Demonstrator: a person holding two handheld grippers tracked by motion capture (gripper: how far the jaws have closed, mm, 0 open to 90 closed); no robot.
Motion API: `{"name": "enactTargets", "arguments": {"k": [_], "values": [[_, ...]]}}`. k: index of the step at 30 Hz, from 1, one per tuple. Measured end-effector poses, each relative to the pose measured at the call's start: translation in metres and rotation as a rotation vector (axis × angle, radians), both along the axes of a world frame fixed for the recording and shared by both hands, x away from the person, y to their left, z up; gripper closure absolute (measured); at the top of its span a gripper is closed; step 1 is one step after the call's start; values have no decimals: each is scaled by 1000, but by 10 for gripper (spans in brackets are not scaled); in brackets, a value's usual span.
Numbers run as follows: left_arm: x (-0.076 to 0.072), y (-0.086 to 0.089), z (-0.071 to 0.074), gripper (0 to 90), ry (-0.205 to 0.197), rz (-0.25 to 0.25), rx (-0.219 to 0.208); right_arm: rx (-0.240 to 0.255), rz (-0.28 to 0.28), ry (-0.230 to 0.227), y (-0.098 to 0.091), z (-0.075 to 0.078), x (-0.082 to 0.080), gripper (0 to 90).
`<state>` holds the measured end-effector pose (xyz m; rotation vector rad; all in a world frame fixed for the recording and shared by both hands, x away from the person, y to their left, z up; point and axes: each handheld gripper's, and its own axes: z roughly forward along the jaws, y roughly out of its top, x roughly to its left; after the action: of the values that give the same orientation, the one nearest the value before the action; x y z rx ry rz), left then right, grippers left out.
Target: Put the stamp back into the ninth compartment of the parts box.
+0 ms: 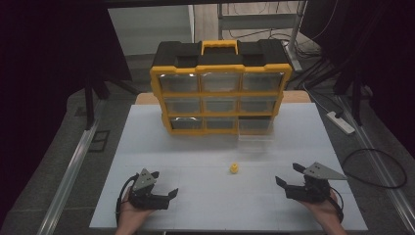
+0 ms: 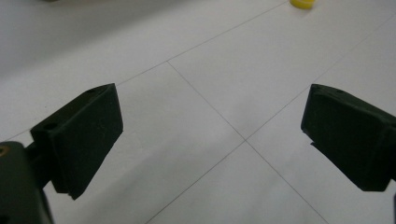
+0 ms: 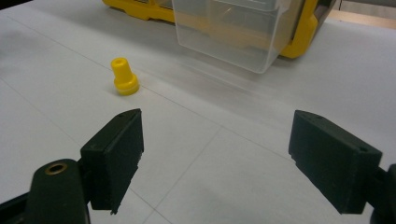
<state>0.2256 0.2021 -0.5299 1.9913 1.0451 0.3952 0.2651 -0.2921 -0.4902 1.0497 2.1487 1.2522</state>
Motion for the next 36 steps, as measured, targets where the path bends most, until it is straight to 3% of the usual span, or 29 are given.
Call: {"name": "enactTargets", "arguments": {"k": [10, 36], "values": [[1, -2, -1, 56, 2, -2, 7, -29, 39, -12, 16, 4, 2, 188], [0, -2, -1, 58, -2, -9, 27, -18, 115, 9, 54, 12, 16, 192]]}}
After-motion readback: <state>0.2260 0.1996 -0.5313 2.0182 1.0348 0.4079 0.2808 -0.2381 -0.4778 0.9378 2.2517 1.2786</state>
